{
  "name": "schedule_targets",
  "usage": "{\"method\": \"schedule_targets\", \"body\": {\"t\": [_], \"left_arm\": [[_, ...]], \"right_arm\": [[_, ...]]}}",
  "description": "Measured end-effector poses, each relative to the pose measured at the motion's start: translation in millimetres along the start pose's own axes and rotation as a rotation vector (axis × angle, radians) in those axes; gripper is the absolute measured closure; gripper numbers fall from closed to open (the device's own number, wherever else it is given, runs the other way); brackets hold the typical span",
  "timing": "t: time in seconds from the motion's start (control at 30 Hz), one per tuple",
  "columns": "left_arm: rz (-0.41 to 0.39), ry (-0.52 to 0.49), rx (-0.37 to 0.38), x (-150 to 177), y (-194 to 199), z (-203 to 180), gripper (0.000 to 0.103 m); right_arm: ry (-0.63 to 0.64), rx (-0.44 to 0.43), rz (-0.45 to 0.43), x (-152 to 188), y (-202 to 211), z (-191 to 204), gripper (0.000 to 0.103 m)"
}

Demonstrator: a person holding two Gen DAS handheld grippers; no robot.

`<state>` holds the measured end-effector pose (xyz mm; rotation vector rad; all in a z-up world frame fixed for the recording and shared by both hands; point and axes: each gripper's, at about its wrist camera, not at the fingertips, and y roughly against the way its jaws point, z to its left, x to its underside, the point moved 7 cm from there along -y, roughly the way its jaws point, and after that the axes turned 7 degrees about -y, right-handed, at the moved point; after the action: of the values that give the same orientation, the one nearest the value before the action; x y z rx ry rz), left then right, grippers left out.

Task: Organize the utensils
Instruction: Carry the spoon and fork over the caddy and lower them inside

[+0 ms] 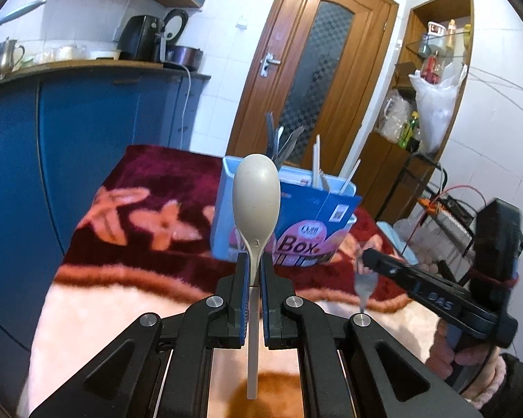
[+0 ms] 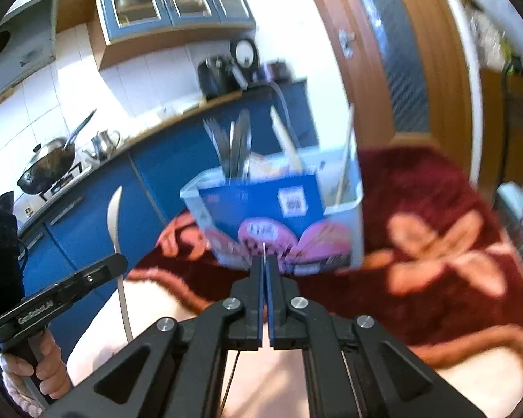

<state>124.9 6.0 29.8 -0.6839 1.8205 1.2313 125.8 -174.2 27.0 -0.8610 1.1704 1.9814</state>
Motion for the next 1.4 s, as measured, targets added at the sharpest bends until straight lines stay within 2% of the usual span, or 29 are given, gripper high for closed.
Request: {"method": "schedule_targets", "body": {"t": [0.17, 0.27, 0.53, 0.9, 1.13, 1.4], "left_arm": [[-0.055, -0.008, -0.003, -17.2, 3.4, -6.5, 0.098], [-0.091, -0.021, -0.015, -30.9, 3.3, -8.9, 0.098], [-0.171, -0.045, -0.045, -71.3, -7.5, -10.1, 0.098], [-0.319, 0.011, -0.073, -133.3, -32.8, 0.9, 0.098], [-0.368, -0.003, -0.121, -139.9, -57.2, 5.3, 0.098], [-0.331, 0.007, -0.138, -120.7, -88.3, 15.2, 0.098]], "right_arm": [[0.05, 0.072, -0.149, -23.2, 28.1, 2.3, 0.101], [0.056, 0.095, -0.203, -37.6, 37.6, -0.5, 0.101], [0.064, 0.137, -0.282, -68.3, 48.0, -9.6, 0.101], [0.104, 0.204, -0.385, -115.7, 60.5, -18.6, 0.101], [0.116, 0.231, -0.44, -141.6, 56.9, -21.9, 0.101], [0.188, 0.28, -0.446, -148.2, 27.6, -20.7, 0.1]]}}
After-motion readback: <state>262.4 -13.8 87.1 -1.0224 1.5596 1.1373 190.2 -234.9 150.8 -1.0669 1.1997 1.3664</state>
